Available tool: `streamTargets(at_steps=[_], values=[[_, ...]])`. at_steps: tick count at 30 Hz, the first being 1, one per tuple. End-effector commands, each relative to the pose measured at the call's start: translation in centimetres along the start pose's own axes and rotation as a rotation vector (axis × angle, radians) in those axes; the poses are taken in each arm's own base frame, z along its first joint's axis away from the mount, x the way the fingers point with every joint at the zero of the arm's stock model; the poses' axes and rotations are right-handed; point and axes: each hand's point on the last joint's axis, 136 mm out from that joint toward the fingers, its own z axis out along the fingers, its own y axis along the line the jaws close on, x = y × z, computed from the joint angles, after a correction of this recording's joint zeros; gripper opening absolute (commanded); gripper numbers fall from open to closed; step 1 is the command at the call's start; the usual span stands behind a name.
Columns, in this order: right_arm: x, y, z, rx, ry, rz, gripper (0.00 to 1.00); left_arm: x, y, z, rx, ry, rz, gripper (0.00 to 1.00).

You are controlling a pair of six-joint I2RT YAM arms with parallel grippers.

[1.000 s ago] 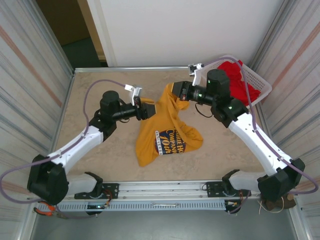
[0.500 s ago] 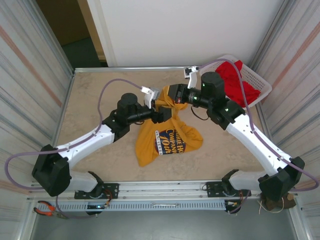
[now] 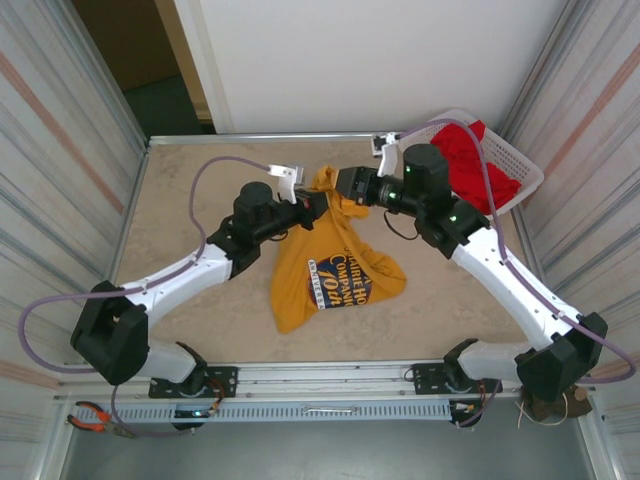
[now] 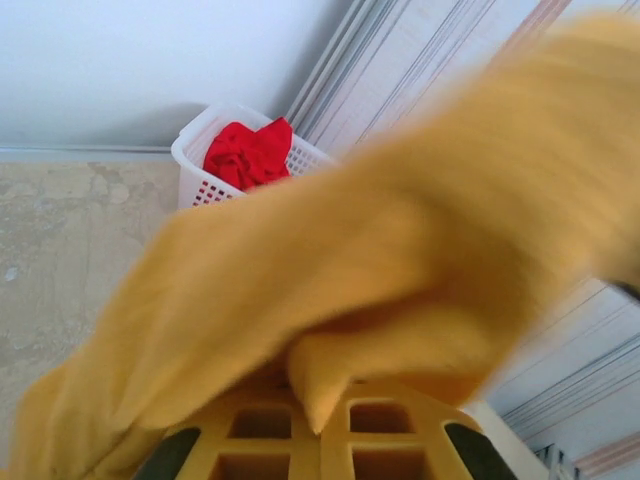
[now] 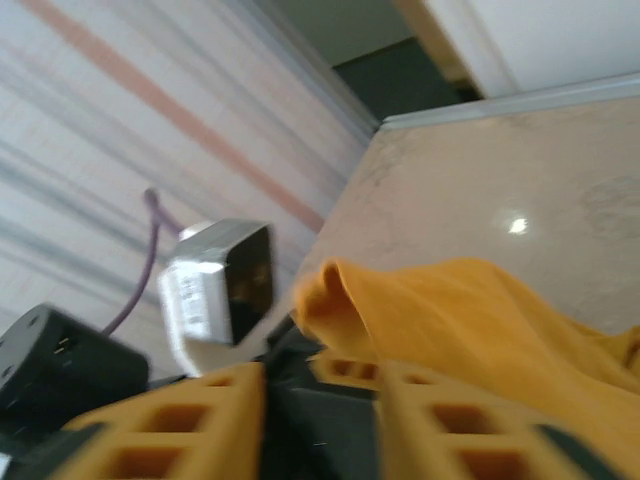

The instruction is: Fold the inside-out t-shirt

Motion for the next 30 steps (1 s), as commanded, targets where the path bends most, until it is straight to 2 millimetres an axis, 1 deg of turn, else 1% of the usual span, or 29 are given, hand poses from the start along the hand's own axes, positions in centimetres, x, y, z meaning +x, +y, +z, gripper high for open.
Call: streamTargets(at_steps=[1,3,4,6,9,11,13,17,21,24,27,29,30], values=[[-1.8,-5.0,-0.4,0.127,-0.053,0.032,0.69,-1.4,-1.1,-0.7,0.131,-0.029,-0.085,0.00],[-1.5,-6.6,-0.9,0.152,-0.052,0.059,0.70,-1.6,-1.7,-1.2,0.222,-0.006,-0.146,0.00],[-1.0,-6.9,-1.2,0.154,-0.048,0.065,0.70,-1.5,-2.1,-1.4,0.260,0.014,-0.172,0.00],[0.1,-6.6,-1.6,0.148,-0.043,0.061,0.68,-1.5,-2.8,-1.9,0.308,0.035,-0.185,0.00],[2.3,-5.6,-2.0,0.167,-0.015,0.004,0.64,-1.0,-4.0,-2.6,0.355,0.077,-0.161,0.00],[3.3,-5.2,-2.2,0.183,-0.006,-0.030,0.64,-0.8,-4.4,-3.1,0.368,0.096,-0.137,0.00],[4.0,-5.1,-2.0,0.186,0.001,-0.041,0.67,-0.5,-4.7,-3.5,0.374,0.108,-0.117,0.00],[4.5,-5.8,-1.0,0.222,0.022,-0.054,0.70,-0.3,-5.0,-4.0,0.384,0.118,-0.098,0.00],[5.1,-6.8,0.3,0.264,0.053,-0.069,0.69,-0.5,-5.2,-4.1,0.387,0.112,-0.095,0.00],[5.4,-6.8,1.3,0.262,0.067,-0.076,0.68,-0.6,-5.4,-4.2,0.392,0.111,-0.092,0.00],[5.0,-6.6,2.4,0.269,0.065,-0.091,0.69,-0.6,-5.5,-4.2,0.399,0.115,-0.092,0.00],[4.7,-7.1,3.1,0.298,0.059,-0.095,0.70,-0.6,-5.6,-4.2,0.404,0.117,-0.091,0.00],[4.5,-7.7,3.6,0.325,0.052,-0.098,0.69,-0.6,-5.6,-4.2,0.407,0.119,-0.090,0.00]])
